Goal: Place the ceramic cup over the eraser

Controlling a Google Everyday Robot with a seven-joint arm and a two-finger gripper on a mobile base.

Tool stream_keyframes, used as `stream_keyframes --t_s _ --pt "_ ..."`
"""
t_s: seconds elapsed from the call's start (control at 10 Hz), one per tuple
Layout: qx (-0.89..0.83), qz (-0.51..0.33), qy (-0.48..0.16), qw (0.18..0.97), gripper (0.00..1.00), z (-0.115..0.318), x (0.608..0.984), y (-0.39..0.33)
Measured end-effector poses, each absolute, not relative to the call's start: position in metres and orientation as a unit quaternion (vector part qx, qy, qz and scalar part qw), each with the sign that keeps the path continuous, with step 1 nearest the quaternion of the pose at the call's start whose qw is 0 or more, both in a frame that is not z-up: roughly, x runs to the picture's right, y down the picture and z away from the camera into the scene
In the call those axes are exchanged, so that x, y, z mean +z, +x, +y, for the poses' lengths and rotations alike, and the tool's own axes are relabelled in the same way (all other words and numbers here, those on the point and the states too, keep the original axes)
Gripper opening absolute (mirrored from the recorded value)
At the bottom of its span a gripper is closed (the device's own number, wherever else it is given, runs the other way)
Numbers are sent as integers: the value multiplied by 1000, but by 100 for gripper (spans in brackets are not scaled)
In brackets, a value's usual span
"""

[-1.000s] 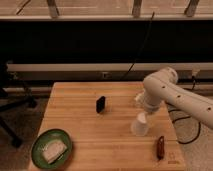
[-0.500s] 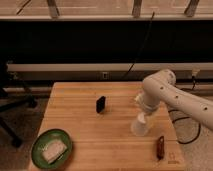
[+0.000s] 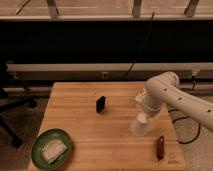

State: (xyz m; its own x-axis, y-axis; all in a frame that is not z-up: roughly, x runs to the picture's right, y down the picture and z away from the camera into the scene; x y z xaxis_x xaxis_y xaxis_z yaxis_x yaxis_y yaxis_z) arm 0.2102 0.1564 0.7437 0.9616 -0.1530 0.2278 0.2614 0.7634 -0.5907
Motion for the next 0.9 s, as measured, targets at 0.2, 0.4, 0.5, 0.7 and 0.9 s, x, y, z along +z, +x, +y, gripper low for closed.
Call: stream_keyframes --t_s 0.2,0.4,0.5,0.7,0.9 --pt "-100 -90 -329 935 80 166 751 216" --pt "-97 -97 -331 934 80 171 754 215" --pt "-97 -101 -333 933 80 174 757 214" --pt "-101 -105 -337 930 80 179 762 209" --pt "-107 -109 -340 928 80 182 766 203"
